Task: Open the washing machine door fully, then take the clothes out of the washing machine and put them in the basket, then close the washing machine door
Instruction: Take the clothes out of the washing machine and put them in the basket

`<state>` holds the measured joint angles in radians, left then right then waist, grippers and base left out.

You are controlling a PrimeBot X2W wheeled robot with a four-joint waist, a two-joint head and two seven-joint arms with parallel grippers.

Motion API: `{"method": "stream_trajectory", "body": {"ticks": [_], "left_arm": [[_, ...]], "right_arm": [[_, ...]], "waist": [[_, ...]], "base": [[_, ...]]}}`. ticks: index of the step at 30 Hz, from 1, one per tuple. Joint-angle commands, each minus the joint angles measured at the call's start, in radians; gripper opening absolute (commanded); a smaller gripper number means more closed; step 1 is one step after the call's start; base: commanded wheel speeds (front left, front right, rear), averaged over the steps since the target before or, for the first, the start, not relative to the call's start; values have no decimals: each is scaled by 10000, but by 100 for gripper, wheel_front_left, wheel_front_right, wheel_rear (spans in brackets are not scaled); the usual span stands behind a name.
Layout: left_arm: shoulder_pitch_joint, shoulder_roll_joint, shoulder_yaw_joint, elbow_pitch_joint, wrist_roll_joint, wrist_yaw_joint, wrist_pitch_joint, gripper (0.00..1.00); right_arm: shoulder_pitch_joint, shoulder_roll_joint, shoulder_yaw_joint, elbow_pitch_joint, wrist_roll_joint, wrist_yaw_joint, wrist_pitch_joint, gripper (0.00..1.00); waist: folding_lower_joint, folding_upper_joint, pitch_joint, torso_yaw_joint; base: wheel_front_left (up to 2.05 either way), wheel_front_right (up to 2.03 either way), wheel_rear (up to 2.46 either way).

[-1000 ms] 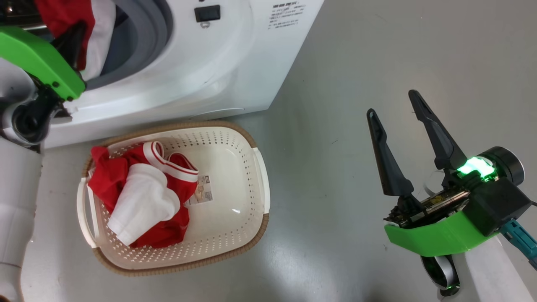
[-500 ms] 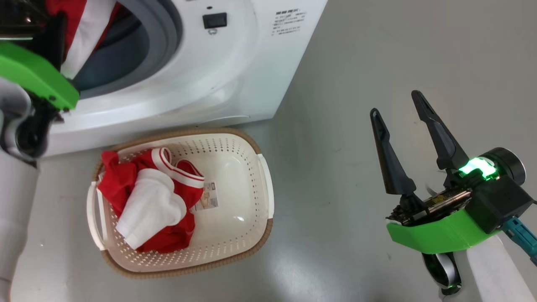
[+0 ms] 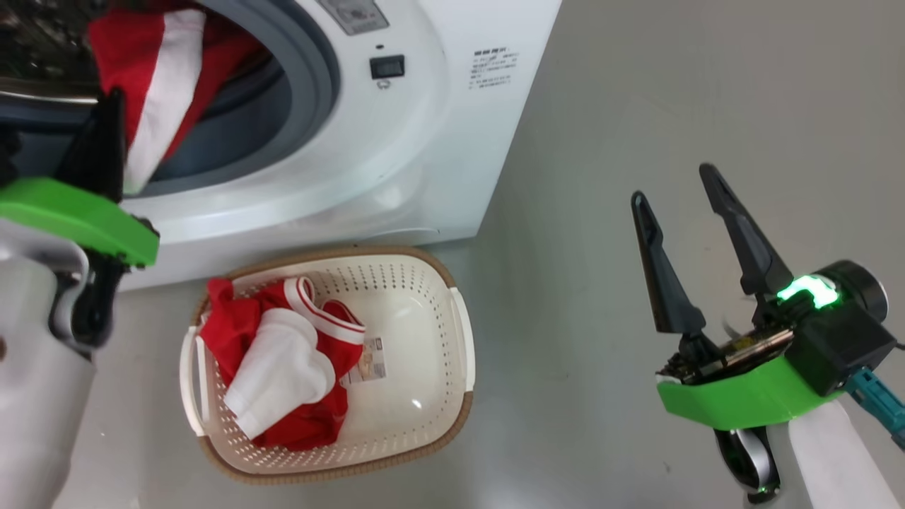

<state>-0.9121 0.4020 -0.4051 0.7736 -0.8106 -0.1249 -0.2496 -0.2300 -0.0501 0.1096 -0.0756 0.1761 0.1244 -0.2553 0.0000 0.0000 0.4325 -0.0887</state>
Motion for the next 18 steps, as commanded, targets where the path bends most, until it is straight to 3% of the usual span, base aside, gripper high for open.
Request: {"method": "stream_trajectory", "body": {"ticks": [1, 7, 18], "left_arm": [[227, 608, 658, -573, 254, -20, -112, 0], [1821, 282, 2184, -2604, 1363, 131, -119, 0], [3986, -534, 3594, -4609, 2593, 185, -121, 0]], "right_arm": [[189, -1, 181, -189, -27, 63, -65, 100], [274, -1, 181, -104, -55, 63, -65, 100], [492, -1, 221, 19, 4, 63, -65, 100]], "waist": [[0, 0, -264, 123], [0, 0, -662, 237], [0, 0, -1386, 376]], "base": [[0, 0, 0], [0, 0, 0], [0, 0, 0]]}}
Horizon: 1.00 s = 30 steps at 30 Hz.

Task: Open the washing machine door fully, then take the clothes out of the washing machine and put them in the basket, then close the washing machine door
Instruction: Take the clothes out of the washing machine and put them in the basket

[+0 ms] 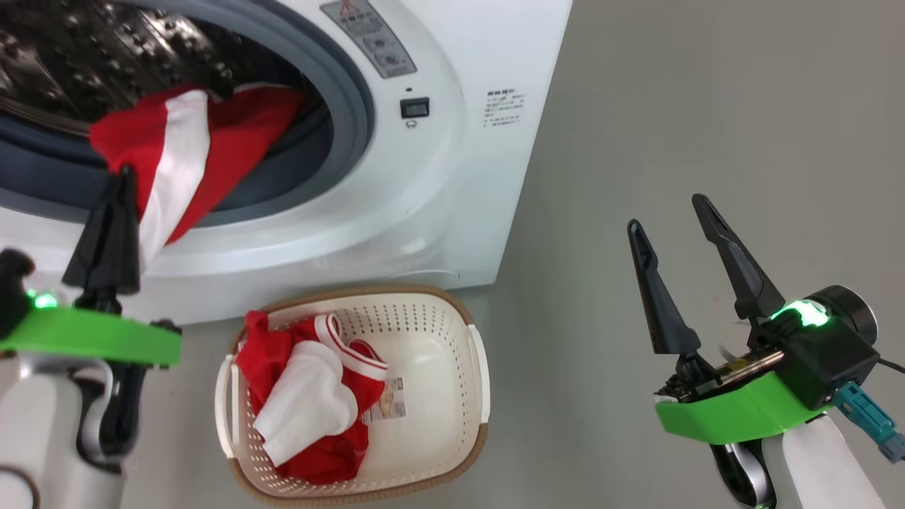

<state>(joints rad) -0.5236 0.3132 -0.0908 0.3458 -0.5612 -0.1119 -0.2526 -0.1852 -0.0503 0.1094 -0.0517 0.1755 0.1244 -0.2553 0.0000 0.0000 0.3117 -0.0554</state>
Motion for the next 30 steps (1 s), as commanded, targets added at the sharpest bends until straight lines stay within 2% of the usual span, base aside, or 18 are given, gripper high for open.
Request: {"method": "stream_trajectory", "body": {"ticks": [1, 9, 18, 24, 30], "left_arm": [[291, 303, 559, -478, 152, 51, -90, 0], [1718, 9, 1069, -1638, 411, 117, -91, 0], [2989, -441, 760, -2632, 152, 300, 357, 0], [3450, -829, 334, -2384, -66, 373, 829, 0], [3242, -1114, -121, -1098, -314, 190, 1041, 0]], "right_arm": [[55, 1, 237, -214, 28, 63, -65, 100], [237, 1, 215, -166, 103, 63, -65, 100], [466, 1, 161, -173, 217, 63, -65, 100], [549, 1, 122, -201, 239, 63, -65, 100], [459, 1, 174, -239, 207, 63, -65, 100]], "waist": [[0, 0, -247, 41], [0, 0, -684, -28], [0, 0, -945, -111], [0, 0, -926, -73], [0, 0, -650, 7]], "base": [[0, 0, 0], [0, 0, 0], [0, 0, 0], [0, 0, 0], [0, 0, 0]]}}
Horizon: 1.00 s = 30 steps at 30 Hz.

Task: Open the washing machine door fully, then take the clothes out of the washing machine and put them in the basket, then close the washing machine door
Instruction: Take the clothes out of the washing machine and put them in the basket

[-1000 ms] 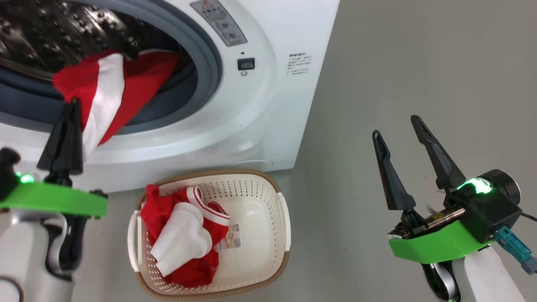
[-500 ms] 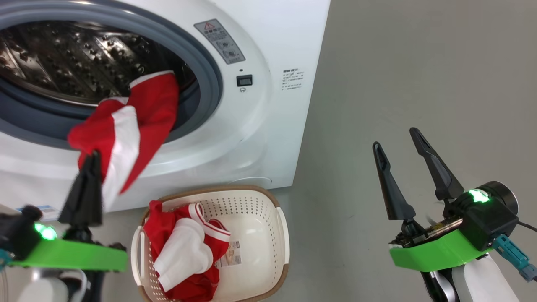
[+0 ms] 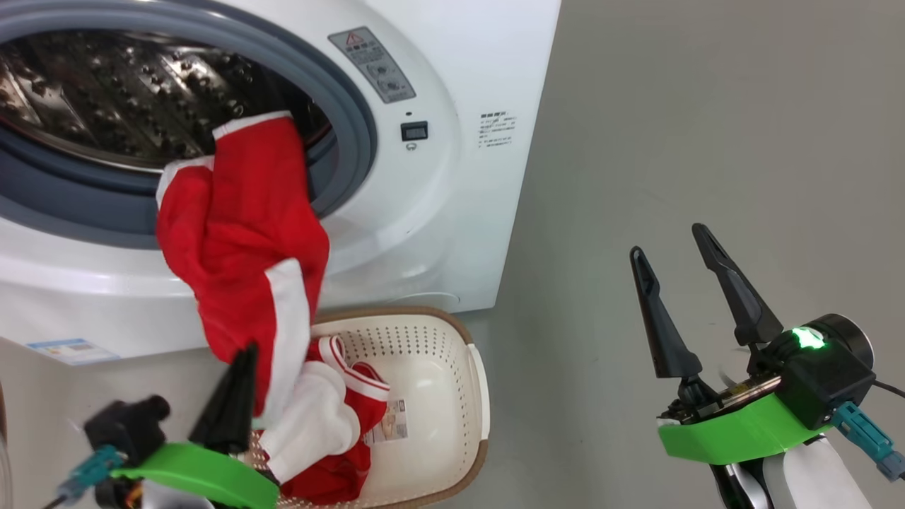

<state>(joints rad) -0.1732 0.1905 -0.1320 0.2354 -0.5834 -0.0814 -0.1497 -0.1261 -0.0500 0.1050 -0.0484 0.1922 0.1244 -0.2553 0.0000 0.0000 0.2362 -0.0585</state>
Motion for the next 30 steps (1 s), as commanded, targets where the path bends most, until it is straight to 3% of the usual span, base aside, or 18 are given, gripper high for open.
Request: {"method": "stream_trajectory", "body": {"ticks": [1, 8, 16, 30], "left_arm": [[-355, 34, 256, 322, -198, -154, 2, 0], [-1134, -245, 130, 2696, -766, -356, -134, 0], [-2336, -152, -233, 5250, -1100, -476, -492, 0], [-3560, 24, -1584, 7853, -1961, -491, -636, 0]], "right_arm": [[-153, -3, 235, -277, 33, 63, -65, 100], [-305, -3, 371, -343, -19, 63, -65, 100], [-540, -3, 366, -488, 51, 63, -65, 100], [-995, -3, 333, -779, 63, 63, -65, 100]], "waist": [[0, 0, 168, 52], [0, 0, 590, -13], [0, 0, 1418, -292], [0, 0, 2706, -617]], "base": [[0, 0, 0], [0, 0, 0], [0, 0, 0], [0, 0, 0]]}}
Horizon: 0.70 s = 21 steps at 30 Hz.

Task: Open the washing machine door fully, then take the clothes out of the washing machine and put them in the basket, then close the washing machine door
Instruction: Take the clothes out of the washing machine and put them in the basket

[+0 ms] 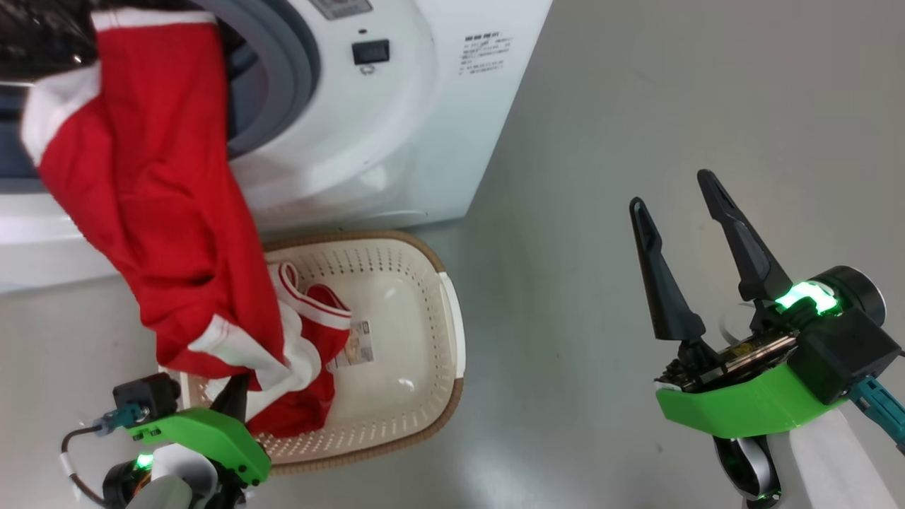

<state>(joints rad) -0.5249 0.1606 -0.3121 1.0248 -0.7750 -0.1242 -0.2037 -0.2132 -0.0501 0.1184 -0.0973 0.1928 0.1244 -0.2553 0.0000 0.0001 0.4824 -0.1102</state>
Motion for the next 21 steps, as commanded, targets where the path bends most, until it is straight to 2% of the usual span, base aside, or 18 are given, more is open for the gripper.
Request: {"method": "stream_trajectory", "body": {"ticks": [1, 11, 21], "left_arm": [[-100, 337, 119, 83, -93, -64, -96, 0], [-659, 502, -937, 1083, -495, -64, 177, 0], [-845, 518, -1515, 1528, -891, -65, 297, 0]], "right_arm": [[-139, -1, 192, -319, 48, 63, -65, 100], [-445, -1, 226, -518, -12, 63, -65, 100], [-642, -1, 281, -520, -102, 63, -65, 100]], "waist": [[0, -1, 339, -107], [0, -1, 1346, -44], [0, -1, 1750, 59]], "base": [[0, 0, 0], [0, 0, 0], [0, 0, 0]]}}
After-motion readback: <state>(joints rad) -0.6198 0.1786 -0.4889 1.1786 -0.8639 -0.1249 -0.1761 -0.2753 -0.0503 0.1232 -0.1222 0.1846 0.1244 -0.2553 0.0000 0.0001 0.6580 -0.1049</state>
